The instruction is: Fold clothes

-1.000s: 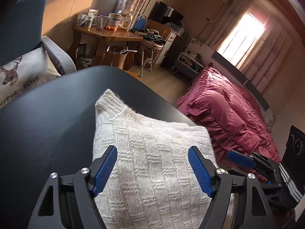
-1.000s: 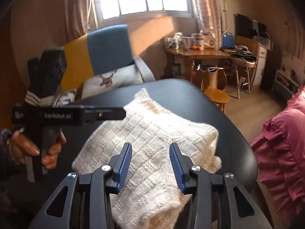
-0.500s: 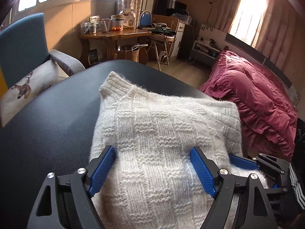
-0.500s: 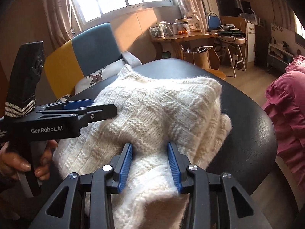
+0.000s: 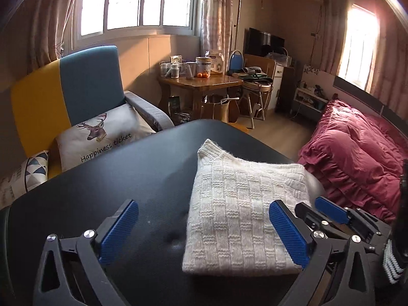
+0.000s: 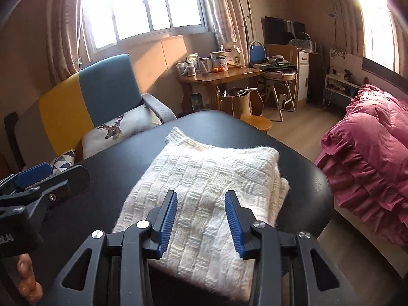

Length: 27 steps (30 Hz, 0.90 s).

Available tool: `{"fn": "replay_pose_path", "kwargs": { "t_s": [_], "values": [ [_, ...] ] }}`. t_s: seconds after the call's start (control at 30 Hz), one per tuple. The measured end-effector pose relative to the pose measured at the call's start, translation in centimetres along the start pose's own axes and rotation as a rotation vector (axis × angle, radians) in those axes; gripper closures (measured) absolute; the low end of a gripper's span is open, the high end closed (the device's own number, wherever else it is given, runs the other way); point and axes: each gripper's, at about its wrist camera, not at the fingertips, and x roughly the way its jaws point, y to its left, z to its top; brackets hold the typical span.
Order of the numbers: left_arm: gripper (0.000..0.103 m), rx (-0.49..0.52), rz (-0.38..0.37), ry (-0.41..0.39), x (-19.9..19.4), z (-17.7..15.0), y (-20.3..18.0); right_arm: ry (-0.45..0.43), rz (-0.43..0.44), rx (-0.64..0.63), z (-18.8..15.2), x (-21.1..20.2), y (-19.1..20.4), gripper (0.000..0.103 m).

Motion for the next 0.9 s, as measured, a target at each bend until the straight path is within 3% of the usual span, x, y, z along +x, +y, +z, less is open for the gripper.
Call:
{"fn": "replay_pose_path", "kwargs": {
  "t_s": [0.17, 0.27, 0.43, 0.57, 0.77, 0.9],
  "values": [
    [0.0, -0.063, -0.02, -0.031, -3.5, 0.1, 0.1, 0.023, 0.03, -0.039, -1.0, -0.8, 1.6, 0.064],
    [0.0, -0.058, -0.071, -0.055, -5.2, 0.6, 0.1, 0.035, 0.036, -0.051, -1.6, -1.2, 2.0, 0.064],
    [0.0, -0.014, -0.023, -0.048, -6.5, 1.6, -0.6, 0.058, 0.035, -0.057, -2.3, -1.2, 1.9, 0.064],
    [0.0, -0.021, -0.05, -0.05, -6.8, 1.4, -0.6, 0.079, 0.035, -0.067, -2.8, -0.8, 1.9, 0.064],
    [0.006, 0.024, 0.082, -0.078, -6.1, 0.5, -0.9, 0.109, 0.028, -0.084, -3.5, -0.1, 2.0, 0.064],
    [0.007, 0.009, 0.12, -0.055, -5.2, -0.3, -0.5, 0.124, 0.026, -0.085, -3.8, 0.4, 1.9, 0.064]
  ]
}}
